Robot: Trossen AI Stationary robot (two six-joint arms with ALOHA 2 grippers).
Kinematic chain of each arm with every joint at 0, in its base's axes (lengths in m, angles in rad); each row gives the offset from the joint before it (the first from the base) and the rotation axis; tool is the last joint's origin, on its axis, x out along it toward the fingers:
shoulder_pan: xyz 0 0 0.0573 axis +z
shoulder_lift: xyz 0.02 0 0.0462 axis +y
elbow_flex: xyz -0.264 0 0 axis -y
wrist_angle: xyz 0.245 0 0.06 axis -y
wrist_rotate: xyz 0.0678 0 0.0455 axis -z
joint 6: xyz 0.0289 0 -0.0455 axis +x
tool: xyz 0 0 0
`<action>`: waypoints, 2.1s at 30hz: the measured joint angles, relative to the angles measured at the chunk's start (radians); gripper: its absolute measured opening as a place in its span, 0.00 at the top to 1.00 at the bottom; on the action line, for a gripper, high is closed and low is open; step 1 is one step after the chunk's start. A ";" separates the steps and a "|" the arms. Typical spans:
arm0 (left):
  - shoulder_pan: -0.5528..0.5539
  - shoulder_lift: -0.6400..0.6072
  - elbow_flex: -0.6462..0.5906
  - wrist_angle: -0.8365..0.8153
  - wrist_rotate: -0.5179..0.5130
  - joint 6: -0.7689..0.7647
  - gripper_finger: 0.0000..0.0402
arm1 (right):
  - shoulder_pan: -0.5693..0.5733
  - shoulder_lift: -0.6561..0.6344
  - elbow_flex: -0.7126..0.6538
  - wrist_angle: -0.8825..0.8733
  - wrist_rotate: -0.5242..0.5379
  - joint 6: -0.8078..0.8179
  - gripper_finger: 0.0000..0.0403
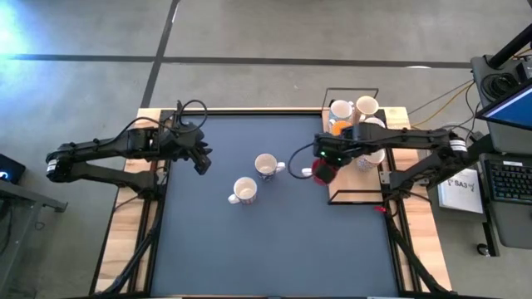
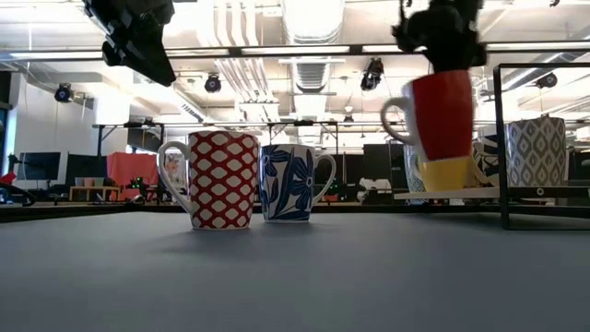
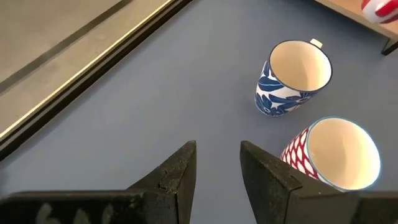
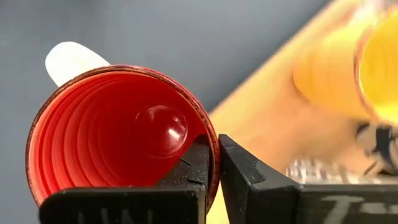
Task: Place coffee mugs
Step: Put the red cup on the shelf aligned with the gray cup
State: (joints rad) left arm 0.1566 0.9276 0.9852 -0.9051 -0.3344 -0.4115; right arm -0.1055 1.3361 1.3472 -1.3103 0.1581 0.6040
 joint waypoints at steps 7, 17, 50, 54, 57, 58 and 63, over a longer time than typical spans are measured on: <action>0.000 0.000 0.000 0.026 0.000 0.010 0.73 | 0.003 -0.148 -0.162 0.001 -0.002 0.117 0.97; 0.000 0.001 0.000 0.111 -0.006 -0.040 0.73 | 0.003 -0.341 -0.287 -0.038 -0.066 0.214 0.97; 0.000 0.009 0.000 0.119 -0.074 -0.115 0.73 | 0.003 -0.445 -0.353 -0.260 -0.137 0.418 0.97; 0.000 0.021 0.000 0.119 -0.076 -0.122 0.73 | 0.003 -0.445 -0.373 -0.261 -0.140 0.456 0.97; 0.000 0.033 0.000 0.119 -0.076 -0.122 0.73 | 0.003 -0.445 -0.395 -0.261 -0.140 0.503 0.97; 0.000 0.037 0.000 0.119 -0.076 -0.122 0.73 | 0.003 -0.444 -0.403 -0.261 -0.140 0.509 0.97; 0.000 0.055 0.000 0.119 -0.076 -0.122 0.73 | 0.003 -0.445 -0.416 -0.262 -0.140 0.513 0.97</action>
State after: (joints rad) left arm 0.1566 0.9830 0.9848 -0.7856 -0.4099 -0.5332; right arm -0.1028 0.8913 0.9310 -1.5719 0.0185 1.1174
